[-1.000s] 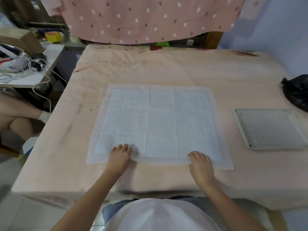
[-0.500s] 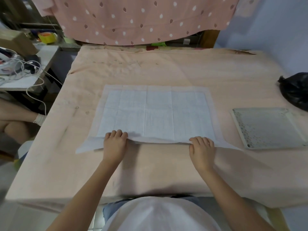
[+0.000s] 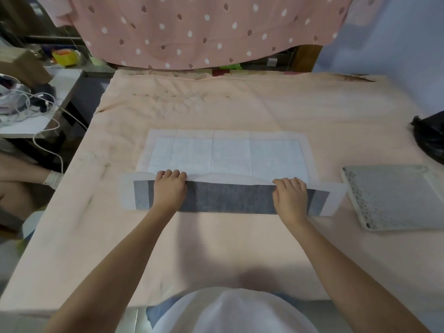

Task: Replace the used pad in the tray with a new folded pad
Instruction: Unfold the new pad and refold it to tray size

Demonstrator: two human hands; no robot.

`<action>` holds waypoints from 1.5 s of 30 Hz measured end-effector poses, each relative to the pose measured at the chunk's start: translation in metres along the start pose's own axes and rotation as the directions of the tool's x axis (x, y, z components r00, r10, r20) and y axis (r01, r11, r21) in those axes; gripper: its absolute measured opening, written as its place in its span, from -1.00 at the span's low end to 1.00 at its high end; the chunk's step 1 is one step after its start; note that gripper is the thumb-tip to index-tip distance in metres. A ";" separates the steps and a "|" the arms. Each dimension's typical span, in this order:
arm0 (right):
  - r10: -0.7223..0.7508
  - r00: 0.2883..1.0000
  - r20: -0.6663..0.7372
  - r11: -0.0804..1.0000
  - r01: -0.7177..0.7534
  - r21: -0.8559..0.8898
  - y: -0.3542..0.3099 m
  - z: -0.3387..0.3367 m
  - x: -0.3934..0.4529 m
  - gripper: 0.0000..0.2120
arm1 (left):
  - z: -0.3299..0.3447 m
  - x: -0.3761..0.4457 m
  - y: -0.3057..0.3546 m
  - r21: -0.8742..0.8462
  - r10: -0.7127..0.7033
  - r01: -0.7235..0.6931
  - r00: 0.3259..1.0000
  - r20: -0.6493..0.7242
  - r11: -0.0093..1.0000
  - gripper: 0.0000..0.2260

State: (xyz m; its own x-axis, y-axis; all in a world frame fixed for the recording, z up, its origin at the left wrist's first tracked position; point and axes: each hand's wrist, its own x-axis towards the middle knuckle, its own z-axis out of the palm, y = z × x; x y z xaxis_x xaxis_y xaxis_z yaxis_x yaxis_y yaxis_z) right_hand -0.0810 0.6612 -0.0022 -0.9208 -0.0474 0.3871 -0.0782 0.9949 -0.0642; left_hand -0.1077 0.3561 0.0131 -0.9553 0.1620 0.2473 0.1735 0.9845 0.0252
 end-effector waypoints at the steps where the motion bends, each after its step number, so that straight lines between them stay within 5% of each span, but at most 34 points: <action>1: 0.008 1.000 0.018 1.000 -0.008 0.001 0.000 0.003 0.004 -0.78 | 0.004 0.005 -0.001 0.011 0.003 -0.003 1.000 0.005 1.000 -0.84; 8: 0.069 0.953 0.295 0.997 -0.080 0.025 -0.030 0.025 -0.009 -0.45 | 0.048 -0.009 0.023 -0.056 0.096 -0.089 0.986 0.140 0.995 -0.52; 16: -0.118 0.831 0.544 0.992 0.121 0.032 -0.082 0.057 -0.012 -0.46 | 0.070 -0.017 0.076 -0.178 0.138 -0.092 0.953 0.268 0.980 -0.49; 35: -0.052 0.871 0.488 0.998 0.031 0.051 -0.080 0.083 0.009 -0.48 | 0.087 -0.009 0.060 -0.242 0.206 -0.135 0.931 0.302 0.961 -0.51; 45: -0.066 0.867 0.495 0.997 0.041 0.062 -0.046 0.082 -0.002 -0.47 | 0.093 -0.015 -0.003 -0.189 -0.060 0.118 0.956 0.287 0.975 -0.44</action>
State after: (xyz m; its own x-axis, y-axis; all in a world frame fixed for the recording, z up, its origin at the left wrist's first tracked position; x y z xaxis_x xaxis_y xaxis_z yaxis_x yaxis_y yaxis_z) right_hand -0.1074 0.6086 -0.0756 -0.9818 -0.1512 -0.1151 -0.1393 0.9847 -0.1051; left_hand -0.1159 0.3565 -0.0807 -0.9924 0.1152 -0.0427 0.1020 0.9662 0.2367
